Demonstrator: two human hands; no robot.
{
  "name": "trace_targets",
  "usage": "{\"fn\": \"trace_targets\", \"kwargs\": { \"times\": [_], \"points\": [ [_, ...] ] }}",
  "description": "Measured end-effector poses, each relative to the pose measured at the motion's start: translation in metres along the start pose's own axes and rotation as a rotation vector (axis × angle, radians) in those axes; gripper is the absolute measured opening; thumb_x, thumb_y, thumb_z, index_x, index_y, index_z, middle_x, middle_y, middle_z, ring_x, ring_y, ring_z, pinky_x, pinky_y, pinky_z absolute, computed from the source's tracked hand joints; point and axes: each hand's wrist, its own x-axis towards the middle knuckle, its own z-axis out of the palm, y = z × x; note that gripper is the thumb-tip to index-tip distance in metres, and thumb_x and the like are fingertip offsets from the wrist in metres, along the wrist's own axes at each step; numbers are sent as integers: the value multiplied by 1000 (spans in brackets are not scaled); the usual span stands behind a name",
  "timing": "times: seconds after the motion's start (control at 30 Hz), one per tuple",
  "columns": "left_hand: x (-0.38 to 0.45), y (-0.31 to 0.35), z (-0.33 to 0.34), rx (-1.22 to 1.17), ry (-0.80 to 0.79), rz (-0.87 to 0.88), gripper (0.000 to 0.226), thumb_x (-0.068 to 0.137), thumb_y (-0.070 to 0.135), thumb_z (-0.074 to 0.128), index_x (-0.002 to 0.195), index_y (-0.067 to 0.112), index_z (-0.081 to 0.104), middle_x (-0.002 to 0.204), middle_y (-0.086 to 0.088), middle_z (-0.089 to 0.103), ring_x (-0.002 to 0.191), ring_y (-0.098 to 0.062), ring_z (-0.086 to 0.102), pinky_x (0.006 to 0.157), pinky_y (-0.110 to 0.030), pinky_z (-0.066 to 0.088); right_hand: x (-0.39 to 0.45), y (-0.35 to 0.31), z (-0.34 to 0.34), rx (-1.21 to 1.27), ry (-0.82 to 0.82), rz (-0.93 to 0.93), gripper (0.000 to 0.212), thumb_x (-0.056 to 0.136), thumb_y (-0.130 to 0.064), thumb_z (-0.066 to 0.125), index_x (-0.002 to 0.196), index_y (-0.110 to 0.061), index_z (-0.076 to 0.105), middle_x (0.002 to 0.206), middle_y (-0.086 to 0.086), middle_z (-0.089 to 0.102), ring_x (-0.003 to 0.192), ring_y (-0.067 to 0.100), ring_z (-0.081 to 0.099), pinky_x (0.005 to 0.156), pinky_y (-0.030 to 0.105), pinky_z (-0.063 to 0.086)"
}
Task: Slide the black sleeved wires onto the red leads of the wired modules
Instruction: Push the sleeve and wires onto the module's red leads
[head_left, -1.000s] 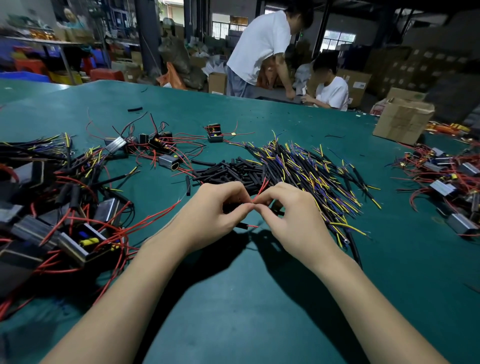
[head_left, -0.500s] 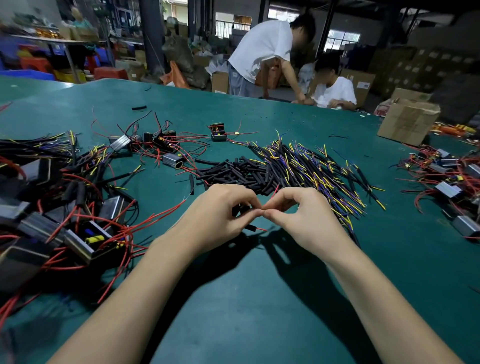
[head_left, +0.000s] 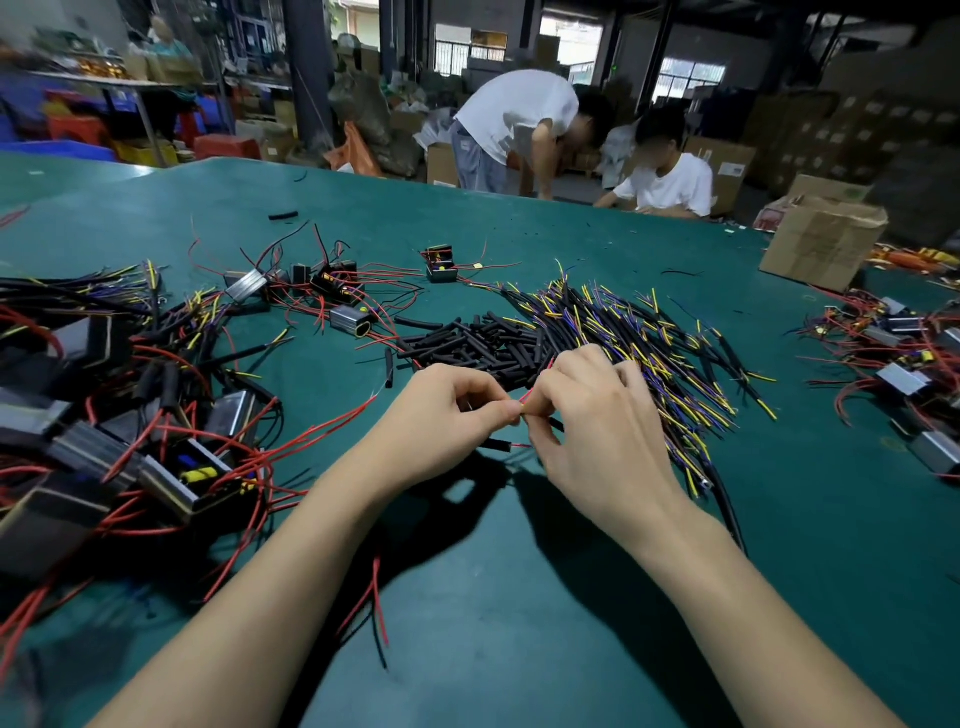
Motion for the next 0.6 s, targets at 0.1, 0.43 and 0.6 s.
{"fn": "trace_targets", "kwargs": {
  "times": [0.1,0.43,0.6],
  "points": [
    [2,1,-5,-134,-24,-94,21,87,19,65,67,19,68,51,11,50,51,-1,39,50,-10,32,2,-4,1,-131,101,-107,14,74,-6,69,70,-13,57,75,4,57,81,29,58,67,39,39],
    [-1,2,-2,-140,25,-12,13,90,19,63,81,13,69,72,1,63,66,-7,49,66,-21,41,0,20,5,487,0,185,14,81,-6,69,81,-20,69,81,-8,64,76,4,58,73,14,43],
    [-2,4,-4,-130,6,20,13,92,18,60,84,15,70,71,9,63,65,1,49,65,-13,40,2,18,4,663,-59,251,17,83,-4,67,76,-20,66,71,-11,63,64,4,56,60,8,37]
  ]
}}
